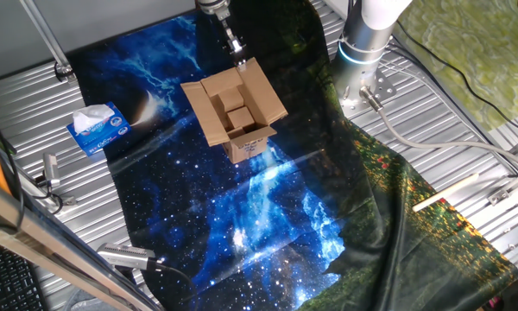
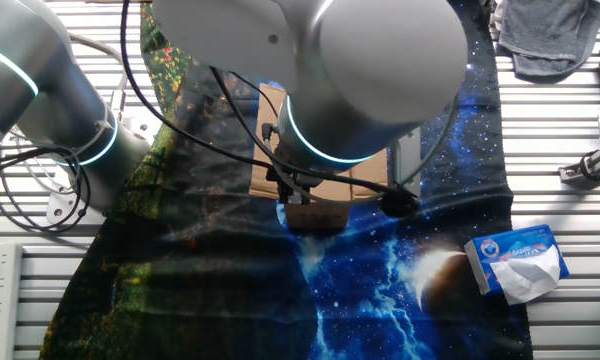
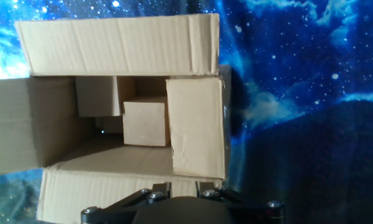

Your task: Cover the box

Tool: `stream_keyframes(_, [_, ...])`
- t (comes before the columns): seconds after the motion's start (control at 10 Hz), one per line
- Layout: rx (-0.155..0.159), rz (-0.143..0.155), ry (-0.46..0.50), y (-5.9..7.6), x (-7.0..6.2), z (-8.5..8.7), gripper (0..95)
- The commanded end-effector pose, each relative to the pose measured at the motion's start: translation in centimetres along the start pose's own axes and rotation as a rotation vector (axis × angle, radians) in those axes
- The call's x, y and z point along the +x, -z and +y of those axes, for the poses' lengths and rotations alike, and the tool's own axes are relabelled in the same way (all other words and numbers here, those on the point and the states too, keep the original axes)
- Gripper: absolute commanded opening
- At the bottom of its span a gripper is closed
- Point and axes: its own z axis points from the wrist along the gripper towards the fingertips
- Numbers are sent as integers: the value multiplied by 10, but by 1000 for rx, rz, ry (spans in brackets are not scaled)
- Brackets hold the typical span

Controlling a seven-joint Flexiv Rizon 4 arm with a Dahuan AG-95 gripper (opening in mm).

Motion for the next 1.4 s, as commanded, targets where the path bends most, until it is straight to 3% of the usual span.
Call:
stream_keyframes(0.1, [0,4,-3,0,0,-1,190])
stream_keyframes(1.2, [-3,10,-37,3,0,-1,190])
stream_keyframes(1.3, [-4,10,-38,3,0,-1,0])
stream_keyframes(1.4, [-3,10,-40,3,0,-1,0])
